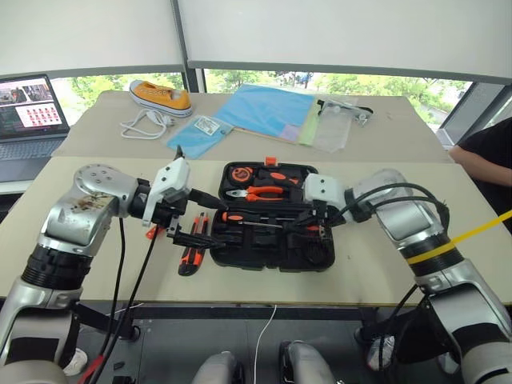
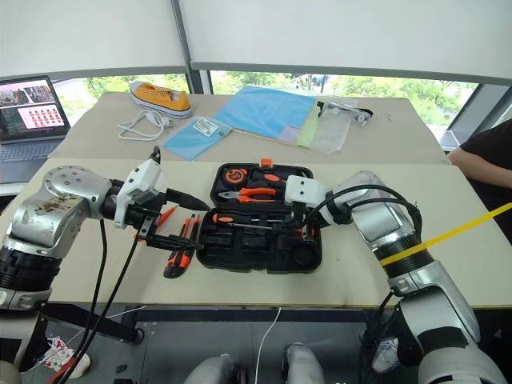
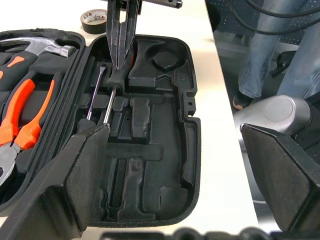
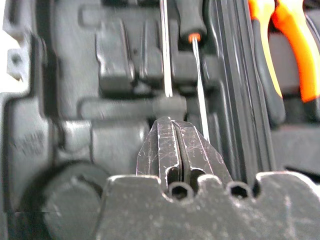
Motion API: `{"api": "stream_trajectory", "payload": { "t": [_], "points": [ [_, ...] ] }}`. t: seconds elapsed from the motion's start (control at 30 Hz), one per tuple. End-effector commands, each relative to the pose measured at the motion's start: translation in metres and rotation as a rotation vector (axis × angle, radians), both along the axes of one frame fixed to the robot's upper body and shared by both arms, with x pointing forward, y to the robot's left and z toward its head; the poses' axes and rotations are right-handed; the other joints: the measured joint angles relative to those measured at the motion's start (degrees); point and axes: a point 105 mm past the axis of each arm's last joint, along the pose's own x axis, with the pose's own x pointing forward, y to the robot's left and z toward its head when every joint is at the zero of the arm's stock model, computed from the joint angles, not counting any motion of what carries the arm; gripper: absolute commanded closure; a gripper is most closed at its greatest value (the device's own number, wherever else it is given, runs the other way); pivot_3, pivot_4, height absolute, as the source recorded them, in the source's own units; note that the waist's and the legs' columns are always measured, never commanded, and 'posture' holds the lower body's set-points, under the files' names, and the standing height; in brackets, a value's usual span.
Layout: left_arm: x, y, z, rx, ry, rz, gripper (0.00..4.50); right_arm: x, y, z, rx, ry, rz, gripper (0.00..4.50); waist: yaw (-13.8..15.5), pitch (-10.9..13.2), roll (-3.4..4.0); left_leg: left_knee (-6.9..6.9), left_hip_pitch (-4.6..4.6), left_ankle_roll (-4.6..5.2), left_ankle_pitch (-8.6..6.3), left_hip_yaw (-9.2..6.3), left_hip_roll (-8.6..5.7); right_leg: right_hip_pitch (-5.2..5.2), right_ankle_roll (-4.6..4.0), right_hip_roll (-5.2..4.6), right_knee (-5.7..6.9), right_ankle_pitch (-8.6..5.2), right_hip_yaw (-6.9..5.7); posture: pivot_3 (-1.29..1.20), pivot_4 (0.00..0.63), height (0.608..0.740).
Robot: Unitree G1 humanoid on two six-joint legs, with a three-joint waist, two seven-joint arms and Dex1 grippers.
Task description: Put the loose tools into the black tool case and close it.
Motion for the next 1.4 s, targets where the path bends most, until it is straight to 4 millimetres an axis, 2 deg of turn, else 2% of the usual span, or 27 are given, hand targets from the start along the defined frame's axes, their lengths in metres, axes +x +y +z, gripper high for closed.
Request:
{"api": "stream_trajectory", "payload": {
  "t": [0.03, 0.17, 0.43, 0.6, 0.7, 0.77, 0.83, 0.9, 0.93, 1.0, 1.03, 1.17, 1.27, 1.3, 1.4],
  "points": [
    [0.0, -0.002, 0.008, -0.002, -0.043, -0.015, 0.0, 0.0, 0.003, 0.008, 0.041, -0.023, -0.011, 4.49, 0.0, 0.0, 0.0, 0.0, 0.0, 0.0, 0.0, 0.0, -0.01, 0.0, 0.0, 0.0, 0.0, 0.0, 0.0, 0.0, 0.15, 0.718],
    [0.001, -0.003, 0.009, -0.005, -0.044, -0.014, 0.0, 0.004, 0.004, -0.002, 0.013, -0.032, -0.031, 4.49, -0.1, 0.0, 0.0, -0.01, 0.0, 0.0, 0.0, 0.0, 0.0, 0.0, 0.0, 0.01, 0.0, 0.0, 0.0, 0.0, 0.15, 0.718],
    [0.006, -0.001, 0.004, -0.004, -0.043, 0.013, 0.0, 0.0, 0.003, -0.041, -0.15, -0.04, 0.026, 4.49, -0.1, 0.0, 0.0, 0.0, 0.15, 0.0, 0.0, 0.0, 0.0, 0.15, 0.0, 0.03, 0.0, 0.0, 0.0, 0.0, 0.15, 0.718],
    [0.008, 0.003, 0.0, -0.007, -0.041, 0.047, 0.0, -0.005, 0.005, -0.045, -0.129, -0.029, 0.034, 4.49, -0.1, -0.1, -0.08, -0.02, 0.49, -0.01, 0.0, 0.0, 0.04, 0.44, 0.01, 0.02, 0.02, -0.01, 0.14, 0.0, 0.15, 0.718],
    [0.01, 0.007, -0.001, -0.014, -0.042, 0.085, 0.0, 0.001, 0.01, -0.03, -0.033, -0.074, -0.005, 4.49, -0.2, -0.1, -0.13, -0.02, 0.54, -0.02, 0.0, 0.0, 0.06, 0.44, 0.01, 0.03, 0.05, -0.01, 0.2, 0.0, 0.15, 0.718],
    [0.013, 0.016, -0.001, -0.043, -0.045, 0.172, 0.0, 0.004, 0.018, -0.001, 0.138, -0.123, -0.034, 4.49, -0.5, -0.1, -0.14, -0.04, 0.54, -0.04, 0.01, 0.0, 0.09, 0.42, 0.0, 0.04, 0.06, 0.0, 0.21, 0.0, 0.15, 0.718],
    [0.014, 0.025, 0.0, -0.075, -0.043, 0.248, 0.0, 0.0, 0.022, 0.019, 0.261, -0.119, -0.044, 4.49, -0.6, -0.1, -0.16, -0.16, 0.52, -0.15, 0.08, 0.02, 0.12, 0.32, -0.11, 0.04, 0.06, 0.05, 0.3, 0.0, 0.15, 0.718],
    [0.012, 0.047, -0.003, -0.15, -0.022, 0.432, 0.0, -0.02, 0.023, 0.05, 0.451, -0.05, -0.044, 3.91, -0.5, -0.1, -0.15, -0.38, 0.39, -0.33, 0.19, 0.02, 0.12, 0.11, -0.21, 0.04, 0.04, 0.07, 0.28, 0.0, 0.15, 0.718],
    [0.009, 0.057, -0.006, -0.167, -0.016, 0.503, 0.0, -0.029, 0.023, 0.059, 0.509, -0.021, -0.042, 3.71, -0.5, -0.1, -0.14, -0.44, 0.21, -0.37, 0.22, 0.02, 0.13, -0.12, -0.29, 0.03, 0.08, 0.09, 0.28, 0.0, 0.15, 0.718],
    [-0.002, 0.082, -0.021, -0.167, 0.005, 0.663, 0.0, -0.049, 0.021, 0.071, 0.59, 0.017, -0.027, 2.93, -0.4, -0.1, -0.15, -0.56, -0.02, -0.42, 0.25, 0.02, 0.22, -0.5, -0.46, 0.07, 0.33, 0.14, 0.13, 0.0, 0.15, 0.718],
    [-0.007, 0.093, -0.028, -0.158, 0.014, 0.73, 0.0, -0.058, 0.021, 0.073, 0.605, 0.029, -0.019, 2.68, -0.2, -0.1, -0.16, -0.66, -0.01, -0.43, 0.26, 0.02, 0.27, -0.51, -0.47, 0.08, 0.36, 0.15, 0.03, 0.0, 0.15, 0.718],
    [-0.034, 0.139, -0.05, -0.115, 0.044, 0.962, 0.0, -0.085, 0.014, 0.068, 0.6, 0.063, -0.009, 1.24, 0.2, -0.1, -0.18, -0.92, -0.01, -0.43, 0.24, 0.01, 0.27, -0.43, -0.5, 0.05, -0.01, 0.12, -0.06, 0.0, 0.15, 0.718],
    [-0.047, 0.162, -0.057, -0.07, 0.053, 1.052, 0.0, -0.091, 0.012, 0.068, 0.609, 0.079, -0.025, 0.22, 0.5, -0.1, -0.22, -0.9, 0.03, -0.41, 0.21, 0.01, 0.14, -0.37, -0.46, -0.12, -0.15, 0.1, -0.02, 0.0, 0.15, 0.718],
    [-0.048, 0.167, -0.057, -0.06, 0.053, 1.062, 0.0, -0.091, 0.012, 0.068, 0.614, 0.082, -0.031, 0.03, 0.8, 0.0, -0.25, -0.88, 0.04, -0.44, 0.19, 0.01, 0.1, -0.37, -0.45, -0.19, -0.15, 0.09, -0.02, 0.0, 0.15, 0.718],
    [-0.039, 0.174, -0.055, -0.012, 0.04, 1.064, 0.0, -0.091, 0.012, 0.069, 0.616, 0.075, -0.047, 0.03, 1.5, 0.0, -0.28, -0.88, 0.1, -0.74, 0.11, 0.01, 0.07, -0.3, -0.44, -0.28, -0.08, 0.1, -0.04, 0.0, 0.15, 0.718]
  ]
}}
